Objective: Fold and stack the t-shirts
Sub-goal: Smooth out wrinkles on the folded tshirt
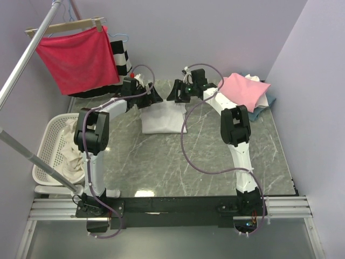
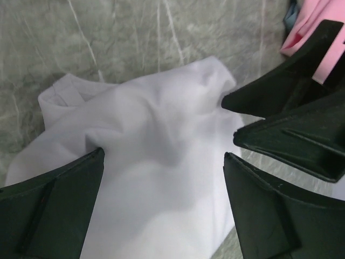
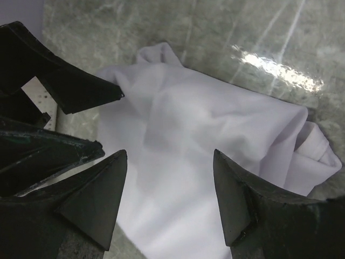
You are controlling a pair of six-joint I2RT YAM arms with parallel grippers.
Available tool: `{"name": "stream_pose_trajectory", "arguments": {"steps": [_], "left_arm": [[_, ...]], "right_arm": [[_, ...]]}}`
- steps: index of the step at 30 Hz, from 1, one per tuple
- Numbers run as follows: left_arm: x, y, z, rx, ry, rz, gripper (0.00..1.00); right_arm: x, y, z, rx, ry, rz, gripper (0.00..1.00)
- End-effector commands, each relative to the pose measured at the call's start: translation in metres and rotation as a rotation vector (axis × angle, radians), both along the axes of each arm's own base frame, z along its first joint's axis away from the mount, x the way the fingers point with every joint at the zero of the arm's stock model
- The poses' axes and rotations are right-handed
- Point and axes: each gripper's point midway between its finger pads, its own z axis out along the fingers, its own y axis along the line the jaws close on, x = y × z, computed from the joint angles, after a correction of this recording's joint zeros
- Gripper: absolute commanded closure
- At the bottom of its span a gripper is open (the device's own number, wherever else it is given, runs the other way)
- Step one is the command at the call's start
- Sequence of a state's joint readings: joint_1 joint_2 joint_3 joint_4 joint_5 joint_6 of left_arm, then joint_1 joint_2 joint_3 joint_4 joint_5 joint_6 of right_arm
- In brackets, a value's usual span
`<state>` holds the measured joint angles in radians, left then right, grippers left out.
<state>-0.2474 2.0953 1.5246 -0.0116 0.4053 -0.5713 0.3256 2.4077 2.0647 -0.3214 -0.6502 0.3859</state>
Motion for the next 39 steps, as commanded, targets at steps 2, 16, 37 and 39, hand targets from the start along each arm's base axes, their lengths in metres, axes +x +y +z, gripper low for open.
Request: {"name": "stream_pose_trajectory", "arguments": {"steps": [2,16,37,39], "left_arm": [[0.007,-0.011,-0.009,-0.045,-0.027,-0.043,0.03],[0.020,0.057,-0.058,0.084,0.024,0.109,0.03],[0.003,0.071,0.060,0.072,-0.126,0.185,0.01],[-0.005,0.075,0.045,0.089,-0.077,0.203,0.01]], "right_arm": [[0.013,0.001,-0.003,0.021,0.014,-0.017,0.28],[0.021,-0.082,-0.071,-0.247,0.105,-0.295,0.28],[-0.008,-0.078,0.046,-0.126,-0.161,-0.166,0.26],[-0.012,-0.070,0.047,-0.119,-0.158,-0.131,0.26]]}}
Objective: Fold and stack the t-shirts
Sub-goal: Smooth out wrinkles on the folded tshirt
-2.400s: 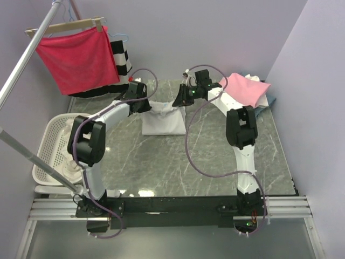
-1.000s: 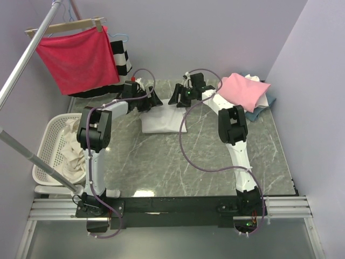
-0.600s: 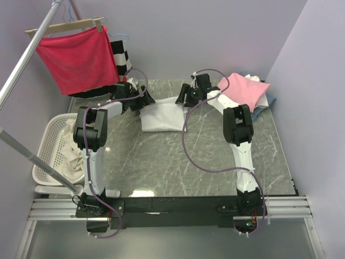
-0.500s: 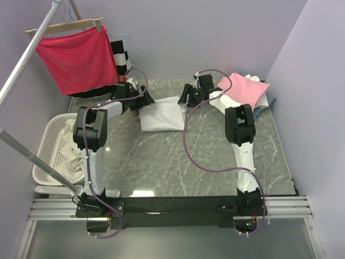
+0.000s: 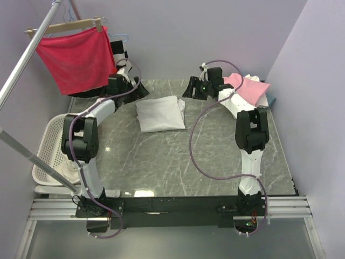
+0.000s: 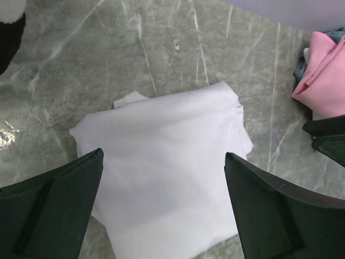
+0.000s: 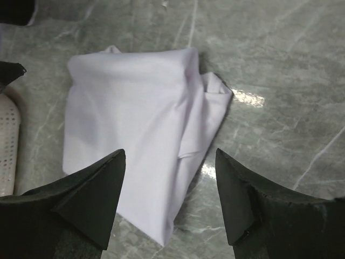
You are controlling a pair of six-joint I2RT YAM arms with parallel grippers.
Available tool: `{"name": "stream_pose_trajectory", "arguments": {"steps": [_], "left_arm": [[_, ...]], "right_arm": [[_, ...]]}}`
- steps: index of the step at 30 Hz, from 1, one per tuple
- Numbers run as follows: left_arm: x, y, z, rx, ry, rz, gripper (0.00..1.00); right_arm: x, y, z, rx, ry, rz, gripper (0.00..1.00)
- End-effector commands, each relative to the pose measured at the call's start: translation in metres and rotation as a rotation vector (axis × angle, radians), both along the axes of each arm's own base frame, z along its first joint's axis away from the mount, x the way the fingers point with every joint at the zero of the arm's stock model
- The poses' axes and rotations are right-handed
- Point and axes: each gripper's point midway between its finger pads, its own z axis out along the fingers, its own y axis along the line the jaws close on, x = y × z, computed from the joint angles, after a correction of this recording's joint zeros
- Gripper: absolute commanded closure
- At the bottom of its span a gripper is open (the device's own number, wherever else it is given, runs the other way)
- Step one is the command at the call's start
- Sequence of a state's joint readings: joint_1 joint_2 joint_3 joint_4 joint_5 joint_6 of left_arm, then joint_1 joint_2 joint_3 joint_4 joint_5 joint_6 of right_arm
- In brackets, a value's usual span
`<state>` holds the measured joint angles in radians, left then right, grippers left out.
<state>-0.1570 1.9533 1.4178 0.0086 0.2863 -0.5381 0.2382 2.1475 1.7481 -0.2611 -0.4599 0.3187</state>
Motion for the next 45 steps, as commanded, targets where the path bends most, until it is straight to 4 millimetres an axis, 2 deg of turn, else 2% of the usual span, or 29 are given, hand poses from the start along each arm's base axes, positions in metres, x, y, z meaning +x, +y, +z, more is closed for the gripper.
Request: {"name": "stream_pose_trajectory", "arguments": {"steps": [1,2,5,9,10,12,13,14,16,18,24,25,26,31,32,34,35,37,38,41,45], "left_arm": [[-0.015,0.007,0.009,0.022,0.023,0.033,0.01],[-0.021,0.009,-0.004,0.026,0.052,0.042,0.01],[-0.025,0.013,-0.024,0.029,0.086,0.073,0.01],[-0.017,0.016,-0.044,0.049,0.112,0.095,0.01],[-0.014,0.017,-0.058,0.059,0.135,0.096,0.00],[-0.006,0.015,-0.061,0.056,0.128,0.094,0.00],[-0.005,0.014,-0.073,0.059,0.150,0.094,0.00],[0.007,0.013,-0.066,0.050,0.113,0.095,0.01],[0.011,0.011,-0.078,0.048,0.130,0.088,0.01],[0.019,0.010,-0.076,0.043,0.115,0.089,0.01],[0.025,0.005,-0.085,0.037,0.119,0.070,0.01],[0.025,0.004,-0.086,0.033,0.119,0.067,0.01],[0.025,0.003,-0.087,0.026,0.121,0.064,0.01],[0.024,-0.005,-0.091,-0.009,0.125,0.034,0.02],[0.025,-0.007,-0.090,-0.016,0.126,0.030,0.04],[0.025,-0.009,-0.092,-0.025,0.130,0.019,0.07],[0.025,-0.010,-0.092,-0.030,0.130,0.017,0.12],[0.025,-0.012,-0.091,-0.040,0.123,0.012,0.19],[0.026,-0.013,-0.090,-0.044,0.120,0.012,0.29],[0.028,-0.014,-0.086,-0.049,0.111,0.003,0.45],[0.032,-0.017,-0.070,-0.057,0.069,-0.017,0.51]], "right_arm": [[-0.011,0.023,0.027,0.017,-0.059,0.093,0.26],[-0.009,0.026,0.025,0.015,-0.058,0.101,0.26],[-0.011,0.043,0.017,0.022,-0.045,0.149,0.27],[-0.005,0.056,0.004,0.044,-0.018,0.169,0.27],[-0.004,0.059,0.002,0.050,-0.014,0.177,0.27],[0.003,0.062,-0.005,0.054,-0.012,0.175,0.27],[0.004,0.063,-0.009,0.047,0.005,0.171,0.27],[0.011,0.064,-0.013,0.044,0.005,0.168,0.27],[0.015,0.063,-0.022,0.028,0.026,0.158,0.27],[0.022,0.064,-0.029,0.020,0.025,0.151,0.27],[0.038,0.068,-0.049,0.016,0.050,0.141,0.27],[0.040,0.070,-0.045,0.024,0.046,0.145,0.27],[0.040,0.071,-0.053,0.026,0.059,0.146,0.27],[0.041,0.074,-0.058,0.047,0.060,0.145,0.32],[0.042,0.073,-0.057,0.050,0.063,0.143,0.34],[0.041,0.074,-0.058,0.054,0.062,0.147,0.54],[0.040,0.074,-0.060,0.062,0.065,0.149,0.67],[0.037,0.074,-0.055,0.076,0.047,0.151,0.79],[0.038,0.074,-0.053,0.084,0.034,0.149,0.91],[0.035,0.070,-0.040,0.101,-0.008,0.137,0.98],[0.028,0.060,-0.019,0.102,-0.076,0.117,1.00]]}}
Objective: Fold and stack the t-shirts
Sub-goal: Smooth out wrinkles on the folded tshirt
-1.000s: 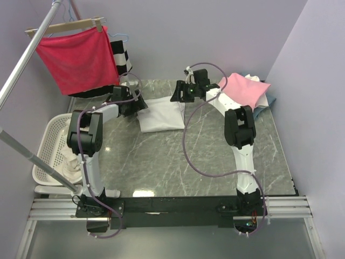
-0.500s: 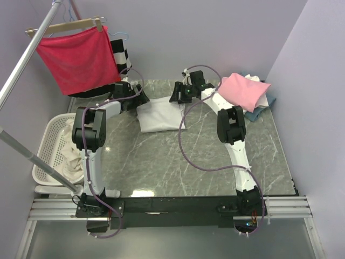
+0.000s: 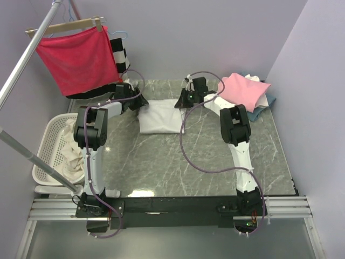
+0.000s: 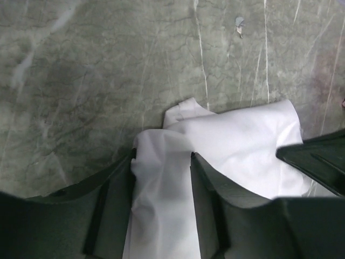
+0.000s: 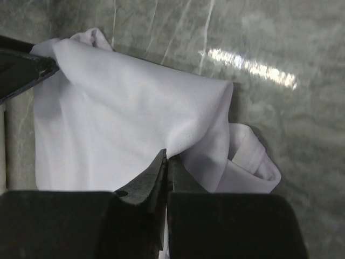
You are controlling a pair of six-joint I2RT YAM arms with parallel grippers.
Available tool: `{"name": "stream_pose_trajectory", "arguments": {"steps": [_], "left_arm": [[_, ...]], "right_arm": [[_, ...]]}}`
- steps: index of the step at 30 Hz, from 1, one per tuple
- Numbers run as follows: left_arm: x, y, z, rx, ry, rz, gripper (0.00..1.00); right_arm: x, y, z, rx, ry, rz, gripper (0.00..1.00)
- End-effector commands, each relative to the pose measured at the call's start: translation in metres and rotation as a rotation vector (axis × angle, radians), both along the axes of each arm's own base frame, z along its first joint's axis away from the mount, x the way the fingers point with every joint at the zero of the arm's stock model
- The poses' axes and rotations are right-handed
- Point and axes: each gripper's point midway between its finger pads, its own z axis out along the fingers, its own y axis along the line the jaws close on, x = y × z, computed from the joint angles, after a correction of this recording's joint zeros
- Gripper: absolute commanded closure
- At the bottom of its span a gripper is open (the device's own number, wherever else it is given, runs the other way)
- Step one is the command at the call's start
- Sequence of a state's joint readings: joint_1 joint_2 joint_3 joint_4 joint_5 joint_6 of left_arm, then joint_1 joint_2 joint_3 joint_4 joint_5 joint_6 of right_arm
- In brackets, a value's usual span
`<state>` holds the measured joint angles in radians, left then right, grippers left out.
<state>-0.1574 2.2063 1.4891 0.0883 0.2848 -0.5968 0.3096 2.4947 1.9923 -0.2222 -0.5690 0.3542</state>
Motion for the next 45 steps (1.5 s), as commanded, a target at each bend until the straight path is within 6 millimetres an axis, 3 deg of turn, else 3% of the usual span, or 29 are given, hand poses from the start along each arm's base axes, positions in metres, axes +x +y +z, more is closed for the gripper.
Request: {"name": "stream_pose_trajectory", "arguments": {"steps": [1,9,13,16,24,32,33,34,37,38,40,45], "left_arm": [[0.010,-0.014,0.031,-0.040,-0.079,-0.056,0.51],[0.015,-0.023,0.064,-0.078,-0.150,-0.112,0.50],[0.013,-0.037,0.078,-0.121,-0.179,-0.186,0.47],[0.012,-0.045,0.077,-0.137,-0.169,-0.232,0.47],[0.016,-0.056,0.046,-0.145,-0.103,-0.273,0.47],[0.025,-0.049,0.020,-0.093,-0.057,-0.241,0.45],[0.026,-0.049,0.018,-0.092,-0.054,-0.239,0.43],[0.027,-0.049,0.018,-0.089,-0.054,-0.237,0.36],[0.027,-0.045,0.023,-0.077,-0.066,-0.221,0.23],[0.029,-0.043,0.035,-0.074,-0.092,-0.216,0.20],[0.028,-0.039,0.040,-0.064,-0.105,-0.200,0.13],[0.022,-0.039,0.060,-0.060,-0.131,-0.218,0.09]], "right_arm": [[0.005,-0.010,0.079,0.049,-0.202,-0.032,1.00],[-0.019,-0.024,0.097,0.060,-0.258,-0.055,1.00],[-0.036,-0.031,0.092,0.050,-0.241,-0.079,1.00],[-0.044,-0.040,0.080,0.023,-0.212,-0.111,1.00],[-0.046,-0.065,0.044,-0.089,-0.159,-0.240,1.00],[-0.037,-0.085,0.042,-0.139,-0.190,-0.360,1.00],[-0.035,-0.083,0.040,-0.143,-0.179,-0.355,0.96],[-0.035,-0.080,0.039,-0.134,-0.174,-0.336,0.81],[-0.037,-0.078,0.045,-0.119,-0.187,-0.330,0.53],[-0.038,-0.078,0.049,-0.114,-0.200,-0.331,0.50],[-0.043,-0.081,0.063,-0.097,-0.238,-0.336,0.44],[-0.055,-0.090,0.082,-0.130,-0.264,-0.344,0.38]]}}
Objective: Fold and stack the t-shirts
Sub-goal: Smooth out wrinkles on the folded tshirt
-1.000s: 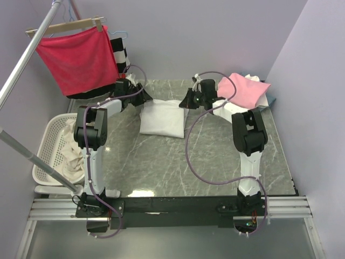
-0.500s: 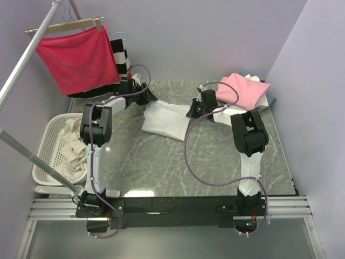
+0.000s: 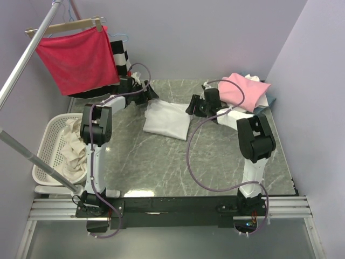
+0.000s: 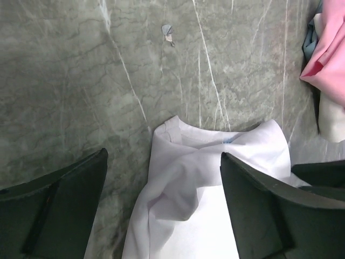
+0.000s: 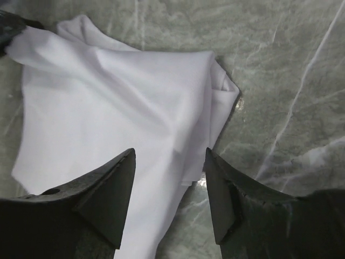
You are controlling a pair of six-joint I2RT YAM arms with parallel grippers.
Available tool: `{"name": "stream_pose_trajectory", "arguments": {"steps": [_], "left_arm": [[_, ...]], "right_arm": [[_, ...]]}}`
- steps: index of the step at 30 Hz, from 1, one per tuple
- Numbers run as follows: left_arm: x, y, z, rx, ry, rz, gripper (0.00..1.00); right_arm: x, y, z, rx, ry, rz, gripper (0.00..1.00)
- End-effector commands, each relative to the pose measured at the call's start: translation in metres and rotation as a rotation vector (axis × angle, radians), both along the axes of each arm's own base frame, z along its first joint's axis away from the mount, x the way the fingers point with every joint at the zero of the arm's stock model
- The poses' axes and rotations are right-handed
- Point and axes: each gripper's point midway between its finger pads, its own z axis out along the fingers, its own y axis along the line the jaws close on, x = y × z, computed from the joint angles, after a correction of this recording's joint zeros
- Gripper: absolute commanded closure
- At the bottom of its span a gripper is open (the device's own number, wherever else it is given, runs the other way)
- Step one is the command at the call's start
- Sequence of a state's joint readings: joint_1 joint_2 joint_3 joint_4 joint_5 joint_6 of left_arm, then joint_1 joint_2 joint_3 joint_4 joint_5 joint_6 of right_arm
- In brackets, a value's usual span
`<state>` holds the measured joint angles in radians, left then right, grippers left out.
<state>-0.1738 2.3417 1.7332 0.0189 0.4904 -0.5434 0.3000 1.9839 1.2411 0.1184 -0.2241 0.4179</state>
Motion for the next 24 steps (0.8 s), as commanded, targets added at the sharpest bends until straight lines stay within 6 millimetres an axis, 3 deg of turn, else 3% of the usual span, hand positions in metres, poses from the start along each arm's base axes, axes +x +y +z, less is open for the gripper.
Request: {"name": "stream_pose_trajectory", "arguments": {"steps": [1,2,4,5,6,8,12,16,24], "left_arm": [[-0.002,0.005,0.043,0.019,-0.085,-0.001,0.09],[-0.006,0.005,0.047,0.018,-0.090,-0.003,0.09],[-0.019,0.008,0.036,0.020,-0.064,-0.002,0.09],[-0.024,0.008,0.043,0.018,-0.076,-0.001,0.09],[-0.036,0.010,0.030,0.028,-0.047,-0.005,0.08],[-0.045,0.009,0.032,0.034,-0.057,-0.005,0.08],[-0.065,0.007,0.016,0.044,-0.023,-0.019,0.08],[-0.074,-0.004,0.011,0.042,-0.021,-0.038,0.08],[-0.077,-0.028,-0.002,0.037,0.001,-0.071,0.11]], "right_arm": [[0.010,-0.010,0.057,-0.010,-0.140,-0.014,0.38],[0.007,-0.010,0.056,-0.011,-0.132,-0.007,0.38],[0.002,-0.006,0.056,0.002,-0.120,0.014,0.37],[-0.001,-0.005,0.054,0.003,-0.106,0.023,0.37],[-0.003,-0.002,0.052,0.012,-0.096,0.034,0.37],[-0.005,-0.002,0.046,0.019,-0.072,0.031,0.37],[-0.016,0.003,0.032,0.047,-0.022,0.050,0.36],[-0.026,0.012,0.017,0.092,0.036,0.086,0.35],[-0.027,0.021,-0.023,0.115,0.164,0.114,0.34]]}}
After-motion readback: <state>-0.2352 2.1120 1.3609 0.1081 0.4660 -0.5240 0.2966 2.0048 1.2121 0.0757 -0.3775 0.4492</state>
